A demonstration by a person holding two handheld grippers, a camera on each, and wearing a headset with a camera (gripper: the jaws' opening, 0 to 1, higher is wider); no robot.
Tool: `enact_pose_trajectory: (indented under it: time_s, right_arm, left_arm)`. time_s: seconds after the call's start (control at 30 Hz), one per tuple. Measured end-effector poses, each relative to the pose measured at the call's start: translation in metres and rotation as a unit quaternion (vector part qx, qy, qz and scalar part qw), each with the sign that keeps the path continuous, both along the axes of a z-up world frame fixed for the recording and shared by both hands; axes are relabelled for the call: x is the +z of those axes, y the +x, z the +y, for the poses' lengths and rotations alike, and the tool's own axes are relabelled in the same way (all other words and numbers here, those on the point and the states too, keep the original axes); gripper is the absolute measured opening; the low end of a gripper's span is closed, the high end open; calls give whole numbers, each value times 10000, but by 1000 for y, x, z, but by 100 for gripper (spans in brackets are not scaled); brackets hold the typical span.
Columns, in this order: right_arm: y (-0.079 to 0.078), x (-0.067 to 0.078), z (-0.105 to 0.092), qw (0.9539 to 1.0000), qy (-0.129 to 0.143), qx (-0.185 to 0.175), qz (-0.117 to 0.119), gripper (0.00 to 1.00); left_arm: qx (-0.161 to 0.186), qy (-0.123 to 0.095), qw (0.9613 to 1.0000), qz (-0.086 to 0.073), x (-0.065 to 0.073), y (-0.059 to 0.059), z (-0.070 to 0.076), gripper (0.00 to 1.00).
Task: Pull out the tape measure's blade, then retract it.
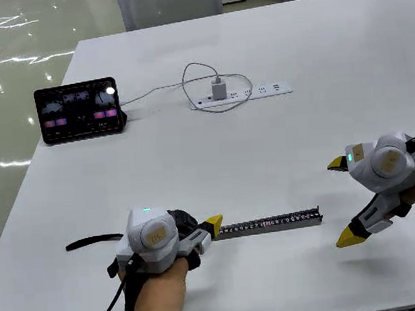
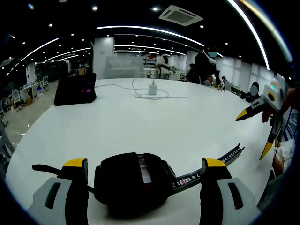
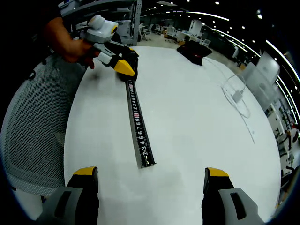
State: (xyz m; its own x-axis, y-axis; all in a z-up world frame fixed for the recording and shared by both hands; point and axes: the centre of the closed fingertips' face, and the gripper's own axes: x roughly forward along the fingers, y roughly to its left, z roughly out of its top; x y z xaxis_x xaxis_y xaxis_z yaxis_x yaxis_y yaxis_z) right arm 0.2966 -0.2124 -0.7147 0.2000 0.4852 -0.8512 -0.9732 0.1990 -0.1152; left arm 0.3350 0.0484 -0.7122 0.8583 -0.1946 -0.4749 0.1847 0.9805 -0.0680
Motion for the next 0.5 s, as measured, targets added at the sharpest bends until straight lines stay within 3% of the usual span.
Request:
enact_pose_trajectory:
  time_s: [0.17,0.2,0.23,0.37,0.5]
  right_arm:
    - [4,-6,4,9999,-71,113,42,91]
    - [7,-10,3,9999,-85,123,40,91]
    - [8,-11,4,9999,-83,134,44,91]
    - [9,-13,8,9997,-125,210,66,88]
    - [12,-18,7,9993,-226,297,83,86]
  left_arm:
    - [149,20,9998,-106,-5,-3,5,99]
    - [190,-32,9995,-244,-2,-3,5,99]
    - [221,-64,9994,-274,-3,-5,5,99]
    - [352,-161,9989,-268,-10,-13,2,99]
    - [202,-29,9993,-312,-11,-15,-1,99]
